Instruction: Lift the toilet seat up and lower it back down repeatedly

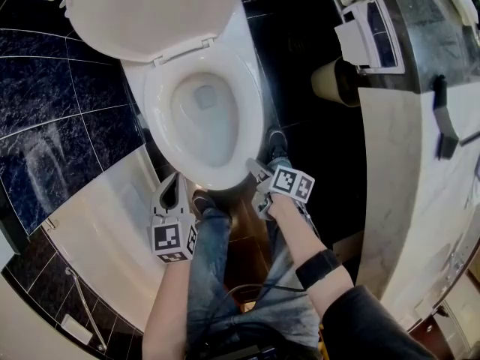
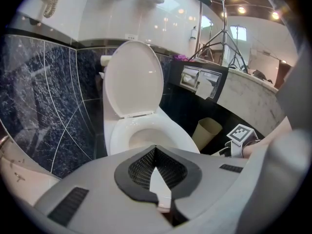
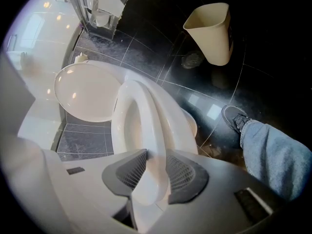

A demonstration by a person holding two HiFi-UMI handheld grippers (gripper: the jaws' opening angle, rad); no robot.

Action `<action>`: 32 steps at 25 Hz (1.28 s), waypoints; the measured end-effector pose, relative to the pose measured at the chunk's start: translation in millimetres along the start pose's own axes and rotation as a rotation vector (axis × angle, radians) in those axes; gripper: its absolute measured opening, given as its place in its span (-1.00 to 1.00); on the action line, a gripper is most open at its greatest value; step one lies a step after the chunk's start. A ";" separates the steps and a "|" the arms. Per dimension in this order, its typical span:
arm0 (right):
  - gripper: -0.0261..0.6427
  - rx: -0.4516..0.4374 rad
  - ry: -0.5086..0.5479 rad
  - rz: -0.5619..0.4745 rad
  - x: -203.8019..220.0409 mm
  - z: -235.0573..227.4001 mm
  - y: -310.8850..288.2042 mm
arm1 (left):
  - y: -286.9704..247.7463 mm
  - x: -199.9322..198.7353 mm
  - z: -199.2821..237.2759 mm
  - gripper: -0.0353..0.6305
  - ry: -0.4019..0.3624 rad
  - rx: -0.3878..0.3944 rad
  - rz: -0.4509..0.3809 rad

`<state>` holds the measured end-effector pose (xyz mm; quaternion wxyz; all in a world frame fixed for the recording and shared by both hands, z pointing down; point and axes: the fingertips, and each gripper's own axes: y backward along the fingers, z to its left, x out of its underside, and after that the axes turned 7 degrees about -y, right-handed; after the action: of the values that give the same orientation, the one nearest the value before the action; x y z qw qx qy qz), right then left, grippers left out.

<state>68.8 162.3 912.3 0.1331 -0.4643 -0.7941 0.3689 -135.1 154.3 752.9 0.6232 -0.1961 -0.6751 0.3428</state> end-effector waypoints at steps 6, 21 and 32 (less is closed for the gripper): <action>-0.53 0.008 -0.029 0.001 1.7 21.2 22.6 | 17.7 2.2 -6.1 -0.89 0.011 0.010 0.046; -0.56 -0.052 -0.076 0.009 -6.6 125.5 88.1 | 53.8 68.8 -67.9 -0.89 0.146 0.086 0.302; -0.51 -0.080 0.004 0.039 -18.1 177.4 106.9 | 36.4 -8.6 -58.2 -0.89 0.183 0.052 0.165</action>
<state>48.5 96.9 716.0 0.1086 -0.4855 -0.7988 0.3383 -83.0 186.1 720.4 0.6567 -0.2653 -0.5878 0.3910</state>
